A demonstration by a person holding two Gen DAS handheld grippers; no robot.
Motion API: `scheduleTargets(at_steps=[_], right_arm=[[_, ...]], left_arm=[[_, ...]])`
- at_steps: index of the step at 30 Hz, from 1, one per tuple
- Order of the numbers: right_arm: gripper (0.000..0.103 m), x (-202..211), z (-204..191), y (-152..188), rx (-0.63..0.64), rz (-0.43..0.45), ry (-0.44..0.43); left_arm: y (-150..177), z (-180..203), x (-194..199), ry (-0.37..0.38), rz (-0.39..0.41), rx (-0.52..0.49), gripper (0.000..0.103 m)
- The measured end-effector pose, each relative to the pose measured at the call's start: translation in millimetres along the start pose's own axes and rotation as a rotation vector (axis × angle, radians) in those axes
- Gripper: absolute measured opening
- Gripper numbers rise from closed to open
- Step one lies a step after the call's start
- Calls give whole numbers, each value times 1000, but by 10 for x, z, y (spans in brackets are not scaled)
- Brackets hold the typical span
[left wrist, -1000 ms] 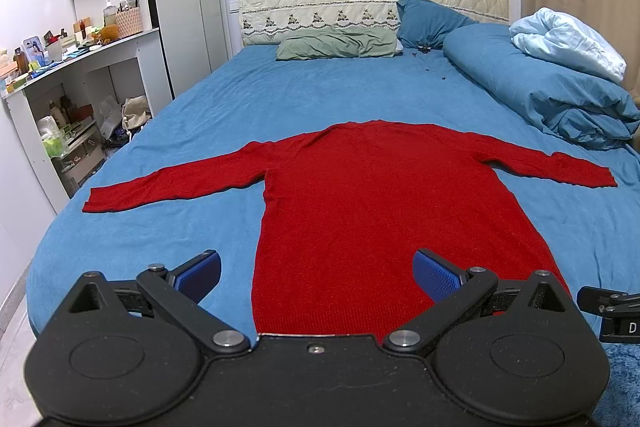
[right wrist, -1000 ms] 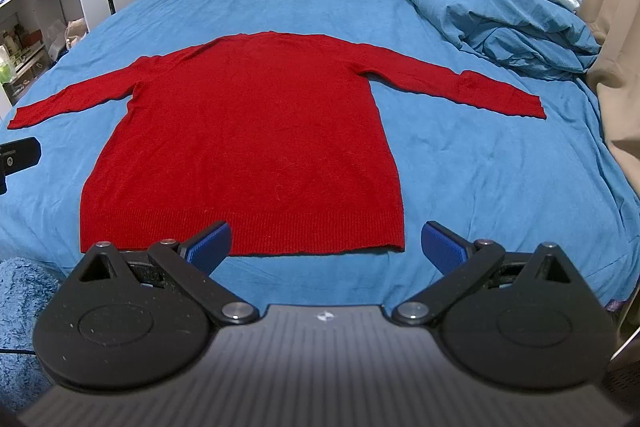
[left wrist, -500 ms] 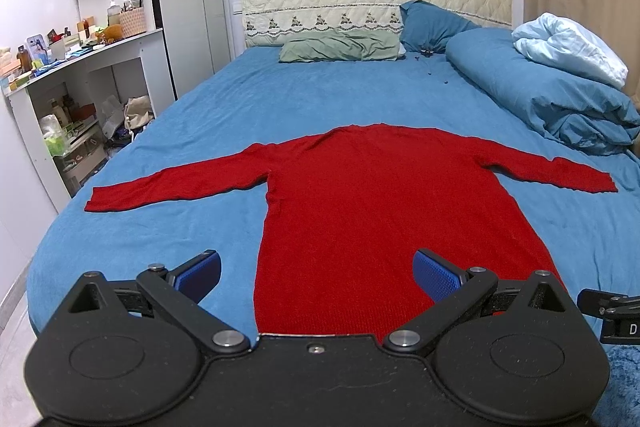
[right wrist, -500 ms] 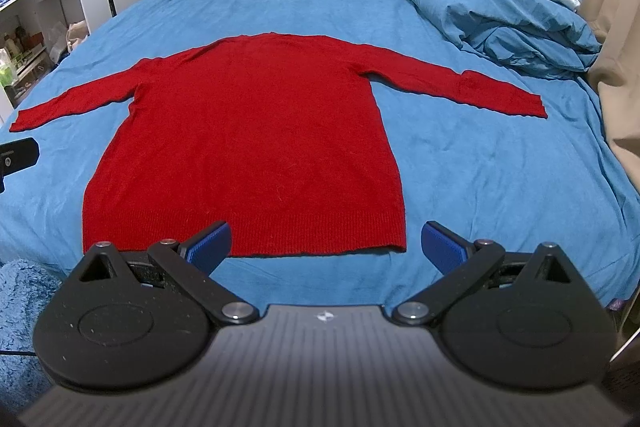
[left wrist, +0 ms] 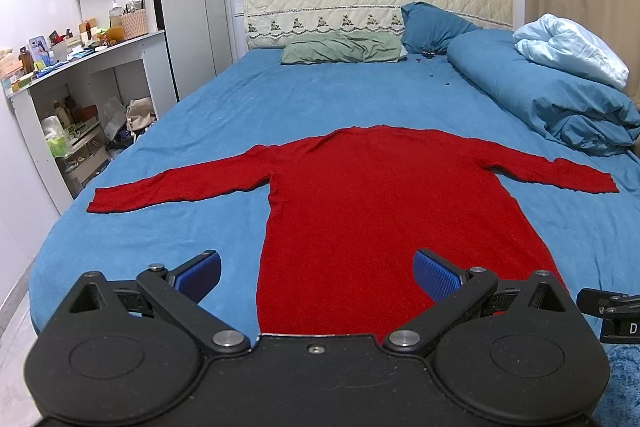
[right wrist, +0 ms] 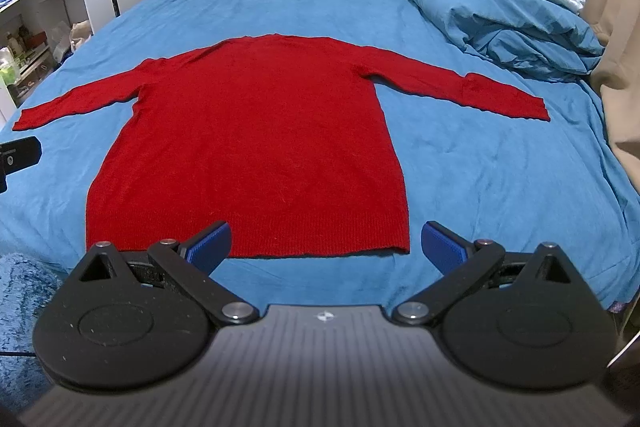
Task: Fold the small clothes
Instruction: 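Move the right tool to the sweater's sleeve cuff and grasp it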
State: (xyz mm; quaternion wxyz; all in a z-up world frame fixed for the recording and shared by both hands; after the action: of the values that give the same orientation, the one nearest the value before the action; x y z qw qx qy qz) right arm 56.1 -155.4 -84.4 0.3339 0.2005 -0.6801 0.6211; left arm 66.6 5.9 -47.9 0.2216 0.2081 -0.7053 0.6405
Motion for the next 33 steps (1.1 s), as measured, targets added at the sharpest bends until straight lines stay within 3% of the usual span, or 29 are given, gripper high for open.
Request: scheduleTargets(at_steps=[9,14,18,21,25,33], right_arm=[[103,1,-12,-66,-23,19,-37],[103,-20,256,-346,-107,59,-45],[103,-157,651,-696,-162,94,-10],[103,-348,1031,-970,-201,122,48],[103,-812,1614,-1232,-269,141,111],[103,-2035,2530,-1321,-399,165,114]], left_arm=[[-174,62,-38,-9,12,-24,103],[-768,255,-163,23,110,-65,103],[-1309,597,-485,82,153,-106,103],[-1668,1006,-934,148,150,-144,103],[-1877,1548,-1730,249,61,-149,103],[-1681,2410,-3321,275,-152,-177,103]])
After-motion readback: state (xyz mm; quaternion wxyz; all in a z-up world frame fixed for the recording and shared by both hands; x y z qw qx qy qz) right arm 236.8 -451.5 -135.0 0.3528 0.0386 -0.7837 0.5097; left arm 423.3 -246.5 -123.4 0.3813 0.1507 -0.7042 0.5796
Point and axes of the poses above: each gripper's, at about its wrist camera, not at the fingertips, and x roughly against the way its jaws point, z to its right, y to its underside, the point moved 10 cm from there along -x, roughly the way its jaws point, and after that the axes turned 1 degree about -x, right-handed, at the moved point
